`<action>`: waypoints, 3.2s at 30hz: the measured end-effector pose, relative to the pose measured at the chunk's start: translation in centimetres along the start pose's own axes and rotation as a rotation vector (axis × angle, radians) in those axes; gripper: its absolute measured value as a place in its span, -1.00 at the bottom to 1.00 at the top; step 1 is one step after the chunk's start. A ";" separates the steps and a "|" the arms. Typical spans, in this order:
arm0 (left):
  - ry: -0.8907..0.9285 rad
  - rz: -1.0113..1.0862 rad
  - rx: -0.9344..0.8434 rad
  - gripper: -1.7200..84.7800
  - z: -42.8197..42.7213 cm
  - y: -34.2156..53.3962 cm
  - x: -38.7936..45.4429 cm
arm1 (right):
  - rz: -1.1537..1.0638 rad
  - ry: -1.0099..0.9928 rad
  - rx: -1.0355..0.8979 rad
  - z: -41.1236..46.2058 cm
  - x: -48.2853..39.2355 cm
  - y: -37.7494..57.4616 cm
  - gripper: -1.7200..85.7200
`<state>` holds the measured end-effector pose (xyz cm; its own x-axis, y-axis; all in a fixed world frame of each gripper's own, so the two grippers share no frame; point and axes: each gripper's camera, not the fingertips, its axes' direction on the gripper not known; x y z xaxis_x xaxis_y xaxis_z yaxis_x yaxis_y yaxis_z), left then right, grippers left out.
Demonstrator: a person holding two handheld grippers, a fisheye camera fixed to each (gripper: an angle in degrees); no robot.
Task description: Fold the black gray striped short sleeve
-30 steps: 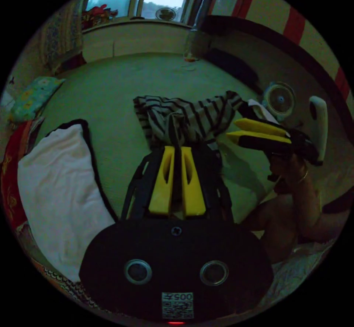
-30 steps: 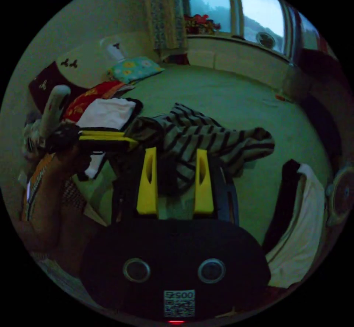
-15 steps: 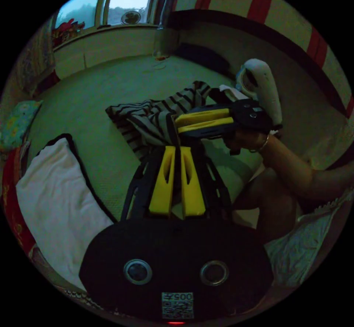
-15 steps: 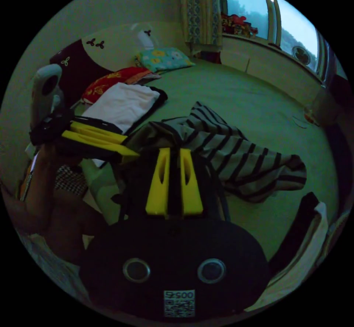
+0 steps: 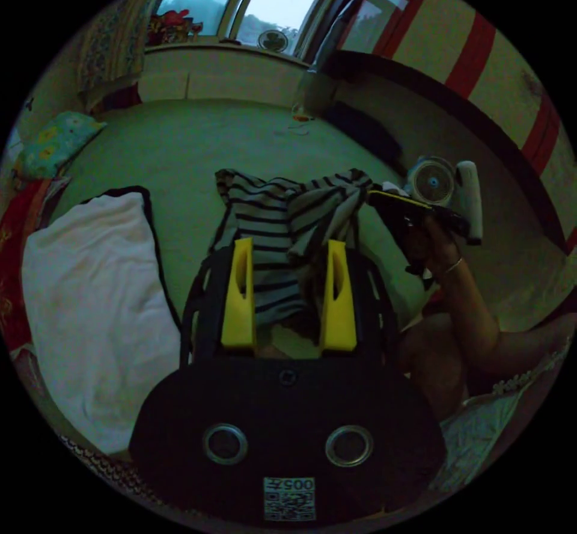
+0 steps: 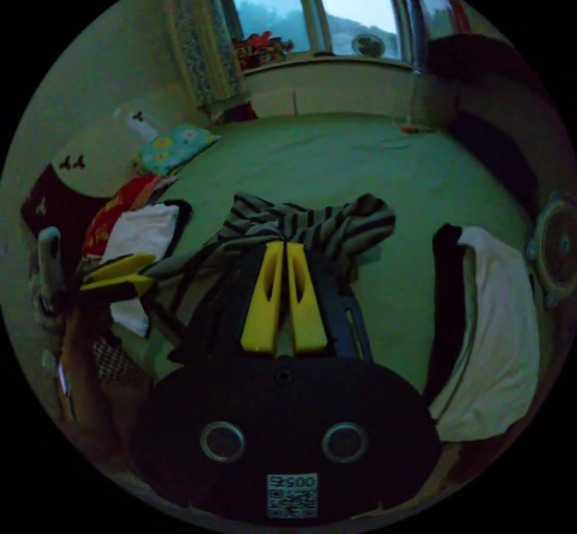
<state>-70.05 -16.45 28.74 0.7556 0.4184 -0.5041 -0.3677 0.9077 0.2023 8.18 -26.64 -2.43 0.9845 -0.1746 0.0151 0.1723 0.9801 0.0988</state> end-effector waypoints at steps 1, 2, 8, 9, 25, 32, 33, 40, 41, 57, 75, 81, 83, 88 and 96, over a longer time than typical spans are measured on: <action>0.012 -0.001 0.028 -0.53 -0.2 0.1 -0.1 | 0.014 0.008 -0.001 -0.1 0.7 0.3 -1.00; 0.027 0.001 0.046 -0.52 -0.4 0.1 -0.2 | 0.020 0.010 -0.012 0.1 1.2 0.6 -1.00; 0.099 -0.089 0.172 -0.58 -1.2 0.9 -1.7 | 0.042 -0.069 -0.041 0.7 2.4 1.3 -1.00; 0.108 -0.102 0.161 -0.59 -1.2 0.9 -2.0 | 0.037 -0.043 -0.052 0.8 2.4 1.3 -1.00; 0.129 -0.069 0.115 -0.64 -2.6 2.0 -2.7 | 0.084 -0.078 -0.086 1.4 5.7 2.1 -1.00; 0.079 -0.053 0.090 -0.64 -3.5 2.4 -2.3 | 0.055 0.022 -0.094 1.2 5.7 2.3 -1.00; 0.057 -0.050 0.087 -0.64 -3.8 2.5 -2.2 | 0.054 0.038 -0.095 1.2 5.7 2.3 -1.00; -0.022 -0.091 0.088 -0.65 -5.0 3.0 -2.1 | 0.066 0.077 -0.092 0.6 6.2 2.6 -1.00; -0.032 -0.088 0.083 -0.65 -5.0 3.0 -2.0 | 0.069 0.087 -0.087 0.4 6.3 2.6 -1.00; -0.260 -0.163 -0.009 -0.67 -4.9 1.9 1.4 | 0.219 0.141 -0.032 -2.4 8.0 3.2 -1.00; -0.320 -0.074 -0.217 -0.65 0.3 -1.3 7.6 | -0.043 -0.081 -0.003 -6.5 3.8 3.8 -0.76; -0.343 -0.028 -0.242 -0.58 1.0 -2.3 9.0 | -0.421 -0.262 0.069 -8.7 -0.4 4.9 -0.66; -0.316 -0.011 -0.248 -0.55 1.0 -2.3 9.2 | -0.490 -0.327 0.060 -9.2 -1.3 5.2 -0.65; -0.286 0.176 -0.274 -0.47 1.2 -1.8 11.7 | -0.574 -0.261 -0.033 -8.7 -3.5 5.6 -0.62; -0.244 0.236 -0.329 -0.53 3.9 -3.0 13.5 | -0.592 -0.008 -0.135 -6.1 -5.1 5.9 -0.78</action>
<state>-56.62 -13.41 24.65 0.7213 0.6434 -0.2565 -0.6673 0.7447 -0.0086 4.39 -19.35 -8.01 0.7197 -0.6943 0.0037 0.6940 0.7191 -0.0345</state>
